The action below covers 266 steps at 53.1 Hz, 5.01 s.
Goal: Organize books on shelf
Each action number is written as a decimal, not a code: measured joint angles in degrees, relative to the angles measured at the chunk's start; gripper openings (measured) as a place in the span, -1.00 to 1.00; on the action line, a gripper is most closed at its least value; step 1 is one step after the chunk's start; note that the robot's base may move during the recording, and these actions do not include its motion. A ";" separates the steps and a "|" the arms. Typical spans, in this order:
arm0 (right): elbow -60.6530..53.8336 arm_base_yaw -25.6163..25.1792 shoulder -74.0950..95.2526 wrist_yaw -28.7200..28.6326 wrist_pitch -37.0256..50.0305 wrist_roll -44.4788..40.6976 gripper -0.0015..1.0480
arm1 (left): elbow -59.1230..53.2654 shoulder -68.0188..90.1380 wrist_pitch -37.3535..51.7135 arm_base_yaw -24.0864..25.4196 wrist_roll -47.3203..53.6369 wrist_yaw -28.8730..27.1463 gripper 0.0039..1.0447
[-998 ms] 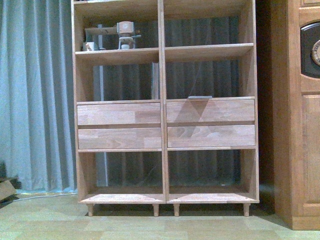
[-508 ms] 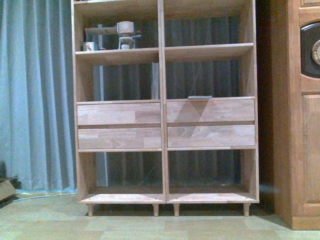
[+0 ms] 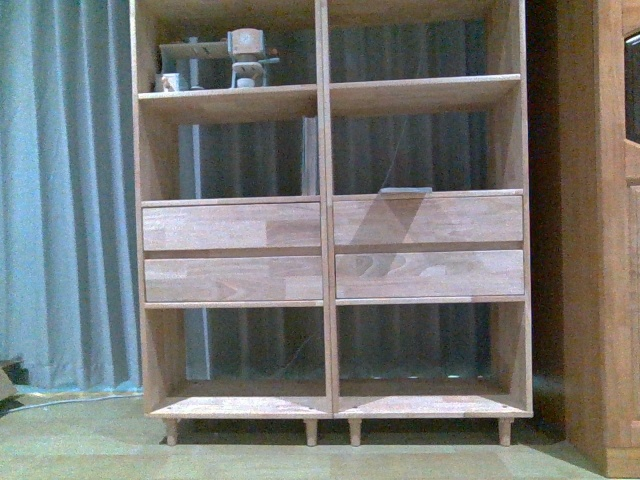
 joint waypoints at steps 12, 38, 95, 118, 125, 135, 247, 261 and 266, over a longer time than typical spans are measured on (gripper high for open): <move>0.00 0.00 0.00 0.00 0.00 0.00 0.87 | 0.00 0.00 0.00 0.00 0.00 0.00 0.87; 0.00 0.00 0.00 0.00 0.00 0.00 0.87 | 0.00 0.00 0.00 0.00 0.00 0.00 0.87; 0.00 0.00 0.00 0.00 0.00 0.00 0.87 | 0.00 0.00 0.00 0.00 0.00 0.00 0.87; 0.00 0.00 0.07 0.07 0.00 0.00 0.87 | 0.00 0.07 0.00 0.00 -0.02 0.02 0.87; 0.00 0.00 0.04 0.07 0.00 0.00 0.87 | 0.00 0.04 0.00 0.00 -0.02 -0.02 0.87; 0.00 0.00 0.02 0.00 -0.02 0.00 0.87 | 0.00 0.04 -0.02 0.00 0.00 0.00 0.87; 32.06 10.16 77.96 0.50 39.87 56.76 0.87 | 0.00 0.02 0.00 -0.02 0.00 0.00 0.87; 40.04 8.13 90.01 3.04 41.55 58.21 0.87 | 0.00 0.02 0.00 -0.02 0.00 0.00 0.87; 42.42 6.14 92.76 3.82 40.83 60.33 0.87 | 0.00 0.02 0.00 -0.02 0.00 0.00 0.87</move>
